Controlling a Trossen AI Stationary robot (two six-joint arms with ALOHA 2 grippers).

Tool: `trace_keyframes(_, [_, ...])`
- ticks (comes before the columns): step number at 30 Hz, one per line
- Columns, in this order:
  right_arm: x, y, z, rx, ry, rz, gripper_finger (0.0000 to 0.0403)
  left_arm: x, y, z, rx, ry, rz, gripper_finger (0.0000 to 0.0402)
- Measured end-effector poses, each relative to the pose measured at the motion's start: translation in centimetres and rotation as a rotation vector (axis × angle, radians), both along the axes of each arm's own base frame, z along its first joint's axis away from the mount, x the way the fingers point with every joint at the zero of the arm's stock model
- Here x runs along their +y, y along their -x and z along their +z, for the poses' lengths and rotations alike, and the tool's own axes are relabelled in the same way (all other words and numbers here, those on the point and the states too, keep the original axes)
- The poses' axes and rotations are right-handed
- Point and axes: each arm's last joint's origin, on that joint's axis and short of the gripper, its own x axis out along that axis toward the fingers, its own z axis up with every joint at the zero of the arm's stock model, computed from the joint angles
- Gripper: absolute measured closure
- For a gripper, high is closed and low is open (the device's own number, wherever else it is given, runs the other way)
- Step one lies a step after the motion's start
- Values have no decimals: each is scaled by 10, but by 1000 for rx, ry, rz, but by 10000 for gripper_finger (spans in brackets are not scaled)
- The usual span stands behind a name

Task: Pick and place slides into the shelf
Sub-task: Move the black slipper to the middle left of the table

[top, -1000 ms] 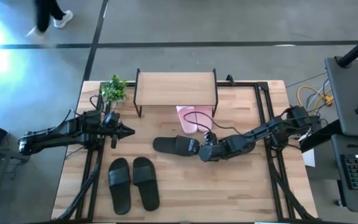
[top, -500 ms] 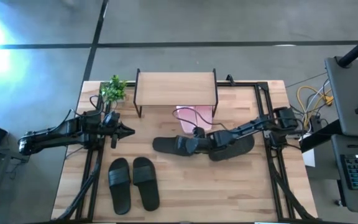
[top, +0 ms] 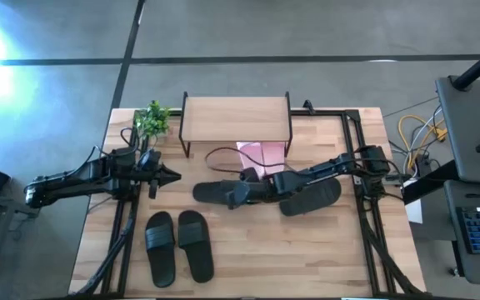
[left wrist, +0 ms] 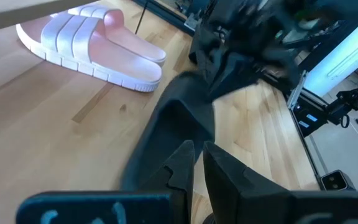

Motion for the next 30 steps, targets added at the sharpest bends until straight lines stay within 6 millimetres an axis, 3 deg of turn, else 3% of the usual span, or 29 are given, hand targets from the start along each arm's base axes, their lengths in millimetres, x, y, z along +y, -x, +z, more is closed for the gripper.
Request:
trace_keyframes(4, [-8,-8,31,37,145,143,392,0,0,0,0,0,1,380])
trace_keyframes(8, [-18,-20,60,-14,172,408,393,0,0,0,0,0,1,380])
trace_keyframes(15, [-45,-20,84,16,5,715,394,0,0,0,-3,1,1,380])
trace_keyframes(19, [-57,-17,99,16,16,802,394,0,0,0,-1,8,4,380])
trace_keyframes(24, [-73,-28,90,-26,-138,877,394,0,-1,-1,8,27,11,380])
trace_keyframes(30, [-64,-48,65,81,-257,1033,394,0,-2,-1,19,31,11,380])
